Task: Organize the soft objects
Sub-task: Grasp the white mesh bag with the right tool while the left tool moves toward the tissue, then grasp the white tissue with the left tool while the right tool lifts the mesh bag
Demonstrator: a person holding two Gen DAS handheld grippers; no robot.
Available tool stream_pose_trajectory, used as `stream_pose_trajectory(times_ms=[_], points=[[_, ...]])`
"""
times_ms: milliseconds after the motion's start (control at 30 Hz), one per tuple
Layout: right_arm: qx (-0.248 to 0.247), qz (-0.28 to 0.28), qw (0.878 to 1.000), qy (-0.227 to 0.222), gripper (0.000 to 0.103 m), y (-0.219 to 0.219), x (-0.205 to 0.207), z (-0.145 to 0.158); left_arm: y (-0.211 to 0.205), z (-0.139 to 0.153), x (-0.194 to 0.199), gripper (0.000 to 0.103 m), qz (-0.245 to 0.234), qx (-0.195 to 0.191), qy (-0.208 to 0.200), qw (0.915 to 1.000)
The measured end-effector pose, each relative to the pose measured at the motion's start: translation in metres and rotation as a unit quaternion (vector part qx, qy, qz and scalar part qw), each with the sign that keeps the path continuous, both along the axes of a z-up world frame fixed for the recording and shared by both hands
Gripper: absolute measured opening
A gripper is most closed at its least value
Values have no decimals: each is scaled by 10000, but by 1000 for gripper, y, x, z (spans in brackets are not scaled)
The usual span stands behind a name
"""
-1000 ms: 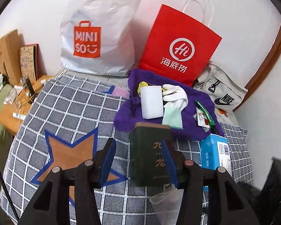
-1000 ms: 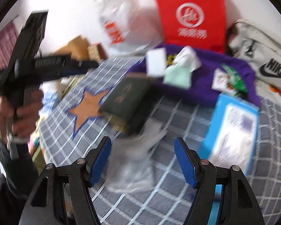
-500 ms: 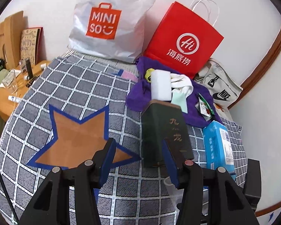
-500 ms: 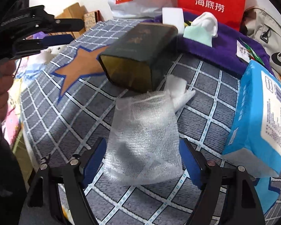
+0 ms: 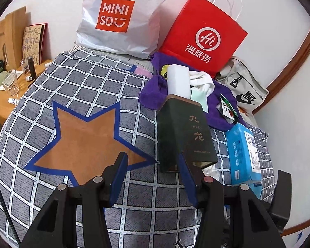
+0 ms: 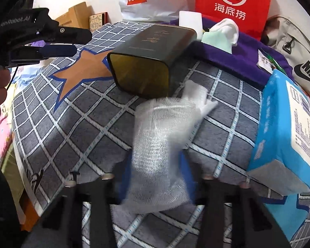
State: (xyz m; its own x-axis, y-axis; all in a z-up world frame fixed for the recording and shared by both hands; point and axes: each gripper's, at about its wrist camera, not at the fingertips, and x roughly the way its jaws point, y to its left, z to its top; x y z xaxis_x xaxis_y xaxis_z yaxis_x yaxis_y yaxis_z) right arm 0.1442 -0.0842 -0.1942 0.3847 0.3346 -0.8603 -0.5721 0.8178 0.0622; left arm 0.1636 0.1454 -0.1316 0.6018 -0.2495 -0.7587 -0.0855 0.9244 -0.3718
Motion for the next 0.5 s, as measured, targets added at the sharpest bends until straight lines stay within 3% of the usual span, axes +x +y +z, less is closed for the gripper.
stream_pose_trajectory(times_ms=[33, 267, 500], points=[[73, 75, 9999, 44, 11, -5, -3, 2, -2, 0, -2, 48, -14, -1, -1, 10000], [479, 353, 9982, -114, 9, -12, -28, 11, -30, -3, -10, 48, -216, 177, 49, 9996], [403, -110, 9986, -314, 9, -52, -38, 11, -72, -11, -14, 48, -608, 460, 149, 9970]])
